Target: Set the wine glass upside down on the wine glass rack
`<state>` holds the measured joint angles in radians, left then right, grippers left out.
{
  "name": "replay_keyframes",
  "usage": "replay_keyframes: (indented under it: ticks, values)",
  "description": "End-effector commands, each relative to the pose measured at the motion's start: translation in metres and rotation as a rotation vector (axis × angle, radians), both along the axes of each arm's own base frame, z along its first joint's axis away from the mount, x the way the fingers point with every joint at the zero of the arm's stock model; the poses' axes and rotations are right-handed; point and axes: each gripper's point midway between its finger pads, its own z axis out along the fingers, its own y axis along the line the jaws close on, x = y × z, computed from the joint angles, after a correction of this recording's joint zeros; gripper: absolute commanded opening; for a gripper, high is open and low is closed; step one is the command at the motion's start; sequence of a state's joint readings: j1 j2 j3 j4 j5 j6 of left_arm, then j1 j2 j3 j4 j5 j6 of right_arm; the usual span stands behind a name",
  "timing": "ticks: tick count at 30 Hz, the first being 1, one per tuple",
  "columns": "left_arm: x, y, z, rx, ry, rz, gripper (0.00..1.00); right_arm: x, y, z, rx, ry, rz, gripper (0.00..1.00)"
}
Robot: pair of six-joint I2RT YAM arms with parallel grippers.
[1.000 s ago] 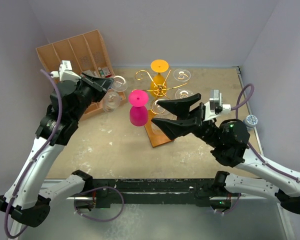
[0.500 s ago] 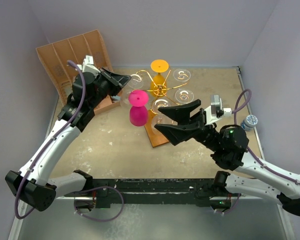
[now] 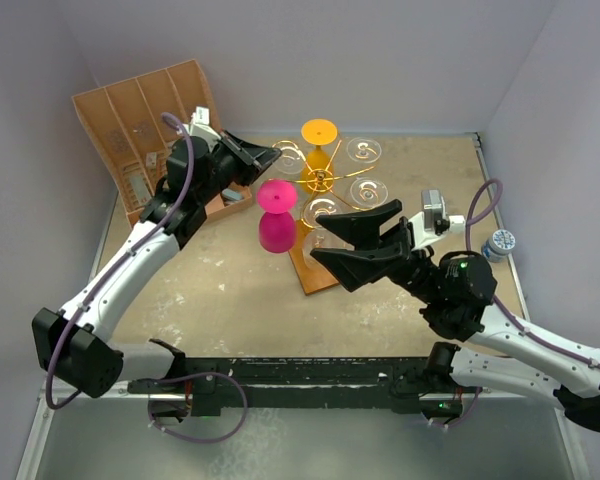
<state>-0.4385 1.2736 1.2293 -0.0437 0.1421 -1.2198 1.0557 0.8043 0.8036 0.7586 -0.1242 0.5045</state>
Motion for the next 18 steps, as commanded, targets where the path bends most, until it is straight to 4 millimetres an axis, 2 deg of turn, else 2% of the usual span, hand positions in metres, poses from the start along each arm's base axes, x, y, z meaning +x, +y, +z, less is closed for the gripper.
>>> replay_keyframes:
  ticks: [1,6,12,18]
  values:
    - [0.004,-0.004,0.057,-0.071,-0.156,-0.017,0.00,-0.007,-0.011,0.018,0.071,-0.024,0.006,0.70]
    - [0.015,-0.009,0.062,-0.064,-0.168,-0.015,0.00,-0.006,-0.010,0.018,0.070,-0.020,0.006,0.69]
    - [0.028,-0.003,0.052,0.007,-0.173,0.040,0.00,-0.009,-0.012,0.019,0.086,-0.023,0.021,0.70]
    - [0.037,0.000,0.053,0.028,-0.196,0.070,0.00,-0.008,-0.008,0.017,0.080,-0.022,0.028,0.70]
